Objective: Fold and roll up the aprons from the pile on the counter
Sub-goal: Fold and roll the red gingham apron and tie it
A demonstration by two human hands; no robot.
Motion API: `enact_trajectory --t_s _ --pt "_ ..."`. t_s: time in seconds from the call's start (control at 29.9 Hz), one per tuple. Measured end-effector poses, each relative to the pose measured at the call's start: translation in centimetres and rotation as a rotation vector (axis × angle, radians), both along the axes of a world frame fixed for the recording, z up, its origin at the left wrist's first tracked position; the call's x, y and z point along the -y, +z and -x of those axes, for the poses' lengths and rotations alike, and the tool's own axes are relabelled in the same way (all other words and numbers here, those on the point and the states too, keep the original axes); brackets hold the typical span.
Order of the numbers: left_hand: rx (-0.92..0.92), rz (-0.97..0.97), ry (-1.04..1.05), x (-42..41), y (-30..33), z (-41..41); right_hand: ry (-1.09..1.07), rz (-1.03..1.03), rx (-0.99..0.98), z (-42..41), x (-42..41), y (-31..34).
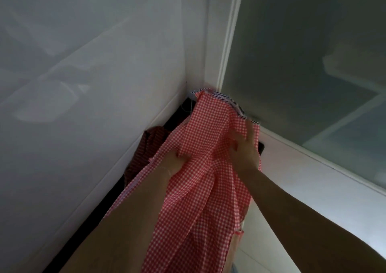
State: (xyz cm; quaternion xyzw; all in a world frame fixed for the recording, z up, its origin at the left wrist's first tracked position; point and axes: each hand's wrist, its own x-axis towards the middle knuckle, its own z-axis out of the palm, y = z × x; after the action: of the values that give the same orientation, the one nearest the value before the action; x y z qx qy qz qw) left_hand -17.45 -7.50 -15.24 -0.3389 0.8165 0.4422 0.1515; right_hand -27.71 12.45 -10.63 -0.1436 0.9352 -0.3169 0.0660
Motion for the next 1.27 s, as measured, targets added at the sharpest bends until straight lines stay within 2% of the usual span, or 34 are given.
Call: enact_trajectory --t_s 0.13,0.23,0.27,0.44,0.54,0.6,0.64,0.74,0.8,0.87,0.97,1.07,1.17,1.24,1.27 --pt "-0.222 0.11 0.22 -0.7 -0.8 2.1 -0.313 0.246 -0.04 1.9 -1.0 0.6" --pt "-0.31 0.181 0.243 -0.3 -0.7 2.8 -0.55 0.403 0.259 4.1 -0.9 0.6" --pt "-0.318 0.211 0.225 -0.2 -1.0 3.0 -0.561 0.405 0.323 4.6 -1.1 0.7" --pt "-0.301 0.381 0.141 0.1 0.0 3.4 -0.633 0.447 0.201 6.9 -2.6 2.0" --pt "-0.433 0.713 0.046 -2.1 1.5 1.9 -0.593 0.433 0.258 6.4 -2.7 1.2" --pt "-0.589 0.848 -0.139 -4.7 2.0 -0.2 -0.617 0.479 0.303 5.6 -2.4 0.5" --pt "-0.611 0.881 -0.247 -6.2 1.8 -1.7 -0.639 0.513 0.33 5.2 -2.4 0.2" --pt "-0.448 0.927 -0.409 -8.9 -0.6 -6.8 -0.664 0.511 0.43 4.2 -2.7 -0.4" --pt "-0.267 0.898 -0.374 -8.9 -2.4 -10.0 -0.562 0.341 0.504 3.3 -3.3 -1.2" --pt "-0.166 0.833 -0.3 -8.3 -3.2 -12.2 -0.482 0.218 0.584 2.4 -4.2 -1.7" --pt "-0.072 0.773 -0.274 -7.7 -3.5 -13.6 -0.473 0.192 0.637 0.7 -5.0 -2.4" --pt "0.052 0.734 -0.289 -6.4 -3.8 -13.3 -0.482 0.164 0.594 -1.7 -5.2 -2.8" --pt "0.16 0.621 -0.367 -4.3 -3.9 -12.5 -0.581 0.185 0.531 -4.3 -5.0 -2.9" --pt "0.112 0.618 -0.432 -3.7 -3.7 -12.4 -0.593 0.191 0.367 -5.8 -4.5 -2.4" --pt "0.068 0.625 -0.422 -3.8 -3.6 -12.9 -0.503 0.172 0.216 -6.9 -3.9 -2.3"
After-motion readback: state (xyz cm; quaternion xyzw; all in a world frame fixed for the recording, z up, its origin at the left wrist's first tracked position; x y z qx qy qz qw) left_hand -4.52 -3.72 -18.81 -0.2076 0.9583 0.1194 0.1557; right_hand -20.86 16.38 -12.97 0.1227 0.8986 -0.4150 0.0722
